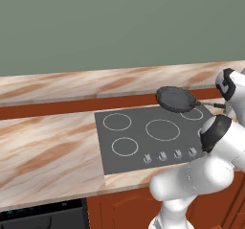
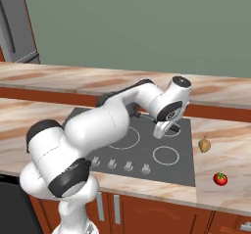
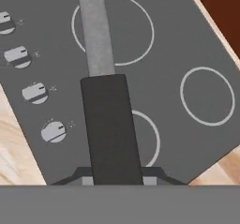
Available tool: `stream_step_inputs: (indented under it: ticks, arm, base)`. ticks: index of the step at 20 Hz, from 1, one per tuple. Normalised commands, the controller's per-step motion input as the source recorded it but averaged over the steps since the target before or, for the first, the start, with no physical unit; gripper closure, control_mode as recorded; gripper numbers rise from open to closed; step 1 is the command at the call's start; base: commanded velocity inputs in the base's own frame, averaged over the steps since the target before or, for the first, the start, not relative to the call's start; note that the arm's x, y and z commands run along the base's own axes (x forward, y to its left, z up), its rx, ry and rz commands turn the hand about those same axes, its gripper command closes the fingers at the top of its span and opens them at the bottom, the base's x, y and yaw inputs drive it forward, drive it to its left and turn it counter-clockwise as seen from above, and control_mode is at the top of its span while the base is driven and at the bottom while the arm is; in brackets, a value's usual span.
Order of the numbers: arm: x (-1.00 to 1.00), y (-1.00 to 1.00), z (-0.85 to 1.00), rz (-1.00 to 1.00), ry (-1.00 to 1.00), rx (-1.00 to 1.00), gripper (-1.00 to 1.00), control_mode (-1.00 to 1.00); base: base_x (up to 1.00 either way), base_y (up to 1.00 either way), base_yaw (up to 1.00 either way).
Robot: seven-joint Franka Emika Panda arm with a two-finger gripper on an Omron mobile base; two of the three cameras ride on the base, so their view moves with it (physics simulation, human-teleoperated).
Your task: Place the pan on the front left burner on the stove. Then place the tomato and the onion in the pan and turn on the front left burner.
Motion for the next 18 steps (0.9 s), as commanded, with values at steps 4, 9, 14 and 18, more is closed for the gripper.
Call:
stream_step_inputs:
  ticks: [4,9,14,18]
  arm:
    - [0.45,0.37,-0.03,0.36,0.10,0.00,1.00,-1.00]
    - [0.28,0.45,-0.15,0.34,0.03,0.00,1.00,-1.00]
    - [0.11,0.49,-0.16,0.27,0.00,0.00,1.00,-1.00]
    - [0.05,0.52,-0.13,0.18,0.00,0.00,1.00,-1.00]
  base:
    - [0.00,0.00,0.00]
    - [0.00,0.00,0.00]
    - [0.00,0.00,0.00]
    - [0.00,0.00,0.00]
